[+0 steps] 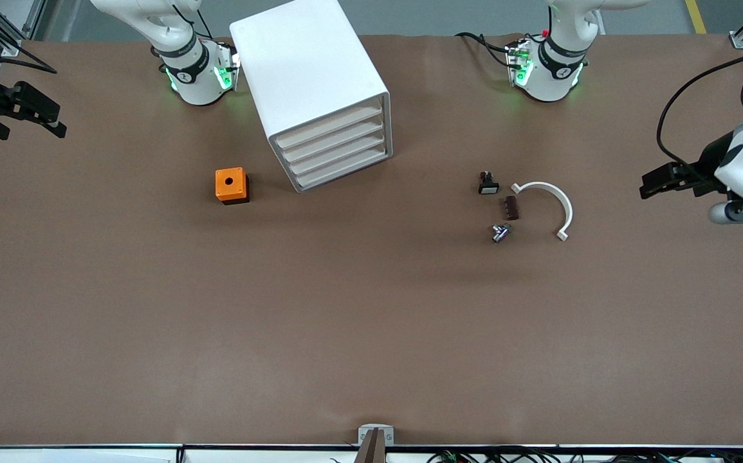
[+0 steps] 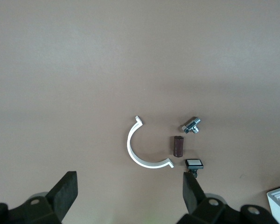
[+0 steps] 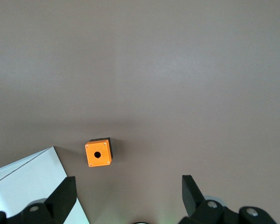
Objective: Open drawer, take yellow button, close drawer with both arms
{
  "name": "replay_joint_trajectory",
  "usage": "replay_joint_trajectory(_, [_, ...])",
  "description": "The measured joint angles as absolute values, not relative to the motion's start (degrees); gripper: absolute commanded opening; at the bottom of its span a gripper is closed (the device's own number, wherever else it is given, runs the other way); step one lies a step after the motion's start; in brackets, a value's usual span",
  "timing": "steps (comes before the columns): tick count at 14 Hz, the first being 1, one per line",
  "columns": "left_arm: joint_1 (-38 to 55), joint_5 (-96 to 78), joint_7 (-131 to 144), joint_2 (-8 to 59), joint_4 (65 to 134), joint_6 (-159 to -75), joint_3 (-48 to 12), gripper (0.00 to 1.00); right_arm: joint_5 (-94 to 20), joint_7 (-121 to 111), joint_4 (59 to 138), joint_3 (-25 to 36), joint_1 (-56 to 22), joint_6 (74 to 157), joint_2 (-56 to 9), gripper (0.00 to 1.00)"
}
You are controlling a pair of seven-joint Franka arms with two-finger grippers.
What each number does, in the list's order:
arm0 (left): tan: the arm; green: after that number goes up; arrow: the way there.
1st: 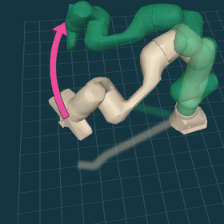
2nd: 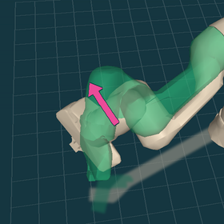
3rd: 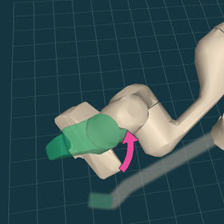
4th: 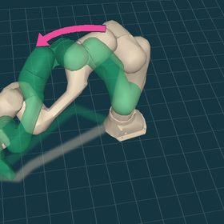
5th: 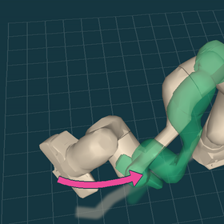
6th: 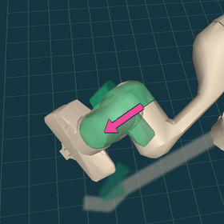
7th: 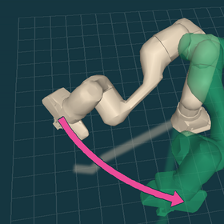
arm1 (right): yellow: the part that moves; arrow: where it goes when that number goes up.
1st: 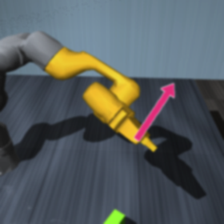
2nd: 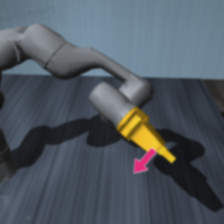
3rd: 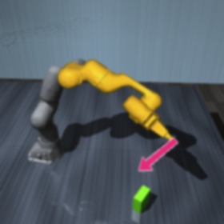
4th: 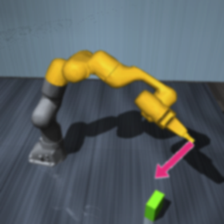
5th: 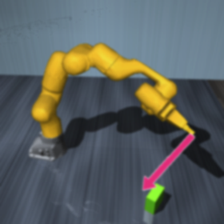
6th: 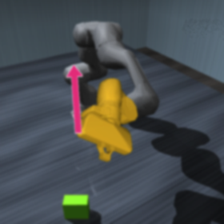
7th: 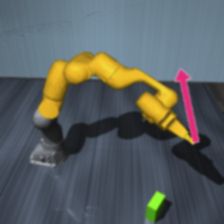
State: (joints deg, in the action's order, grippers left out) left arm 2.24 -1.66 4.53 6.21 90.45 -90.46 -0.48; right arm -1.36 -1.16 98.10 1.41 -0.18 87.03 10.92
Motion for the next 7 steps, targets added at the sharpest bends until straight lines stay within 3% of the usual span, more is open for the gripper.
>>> replay_joint_trajectory(7, [7.4,-1.7,18.5,15.6,90.3,-90.5,-2.4,0.99,-1.4,0.0,98.1,1.3,-0.2,86.9,10.9,1.0])
